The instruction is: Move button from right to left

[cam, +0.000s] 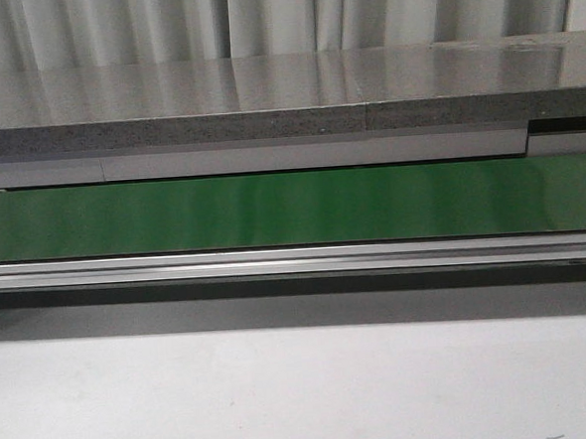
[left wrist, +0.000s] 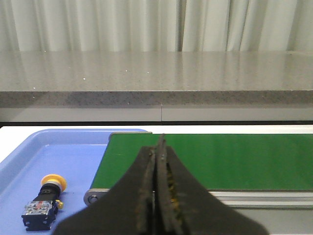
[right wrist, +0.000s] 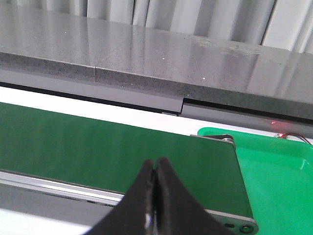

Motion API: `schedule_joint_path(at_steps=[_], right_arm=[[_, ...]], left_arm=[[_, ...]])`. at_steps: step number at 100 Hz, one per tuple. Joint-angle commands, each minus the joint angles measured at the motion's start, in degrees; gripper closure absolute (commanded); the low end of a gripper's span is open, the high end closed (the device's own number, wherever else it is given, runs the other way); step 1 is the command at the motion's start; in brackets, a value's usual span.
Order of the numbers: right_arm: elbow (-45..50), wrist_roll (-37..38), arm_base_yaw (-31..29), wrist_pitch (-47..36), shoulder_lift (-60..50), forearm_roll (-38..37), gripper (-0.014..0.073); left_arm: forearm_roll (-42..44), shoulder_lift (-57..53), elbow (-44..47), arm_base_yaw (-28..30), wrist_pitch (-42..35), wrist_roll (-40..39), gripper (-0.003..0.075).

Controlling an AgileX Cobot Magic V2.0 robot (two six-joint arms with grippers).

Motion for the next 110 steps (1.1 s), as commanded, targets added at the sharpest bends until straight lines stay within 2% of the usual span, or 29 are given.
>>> schedule_joint_path(at_steps=[1, 8, 17, 110], right_arm=[[-1.6, -0.1, 0.2, -5.0, 0.6, -0.5, 0.066], [-1.6, -0.1, 0.2, -5.0, 0.6, -0.5, 0.066], [-1.6, -0.1, 0.2, -4.9, 0.7, -0.5, 0.066], [-1.6, -0.1, 0.2, -5.0, 0.7, -0.5, 0.066]], left_arm=[[0.0, -2.9, 1.0, 0.5, -5.2, -0.6, 0.074], [0.0, -3.6, 3.4, 0.5, -6.4, -1.9, 0.074], [1.1, -3.6, 3.4, 0.5, -2.1, -5.4, 0.074], [1.4, -3.6, 3.4, 0.5, -2.2, -5.4, 0.0741]])
